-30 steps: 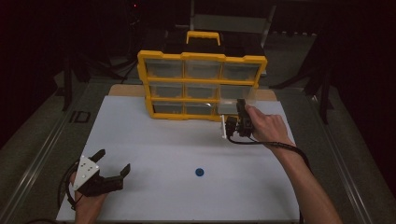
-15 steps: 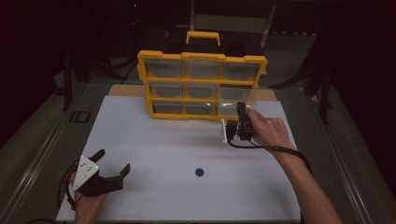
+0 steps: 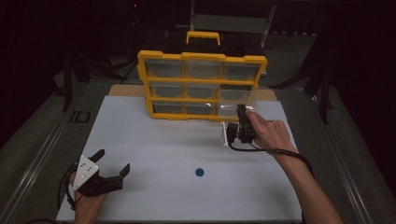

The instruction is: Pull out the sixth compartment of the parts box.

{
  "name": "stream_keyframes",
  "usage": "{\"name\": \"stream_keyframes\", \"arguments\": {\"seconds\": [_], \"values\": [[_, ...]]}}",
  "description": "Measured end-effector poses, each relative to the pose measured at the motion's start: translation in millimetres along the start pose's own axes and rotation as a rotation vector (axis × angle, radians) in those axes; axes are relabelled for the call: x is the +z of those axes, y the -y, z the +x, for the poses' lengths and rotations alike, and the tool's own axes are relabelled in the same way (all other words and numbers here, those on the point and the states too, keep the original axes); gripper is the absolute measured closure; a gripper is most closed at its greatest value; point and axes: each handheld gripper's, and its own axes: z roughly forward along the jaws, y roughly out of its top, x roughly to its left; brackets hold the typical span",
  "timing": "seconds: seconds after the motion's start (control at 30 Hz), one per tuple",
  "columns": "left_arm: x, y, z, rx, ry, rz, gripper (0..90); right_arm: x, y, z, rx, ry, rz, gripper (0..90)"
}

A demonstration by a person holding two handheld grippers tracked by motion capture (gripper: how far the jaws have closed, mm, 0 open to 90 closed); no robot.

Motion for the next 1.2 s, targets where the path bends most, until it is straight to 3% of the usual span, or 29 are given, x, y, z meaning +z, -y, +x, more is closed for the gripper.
{"name": "stream_keyframes", "arguments": {"seconds": [0.77, 1.2], "values": [[0.3, -0.1, -0.6, -0.001, 0.001, -0.001, 0.0, -1.3, 1.3, 1.4, 0.001, 0.001, -0.005, 76.8], [0.4, 0.0, -0.3, -0.001, 0.001, 0.0, 0.0, -2.1, 0.9, 1.1, 0.036, -0.009, -0.023, 73.0]]}}
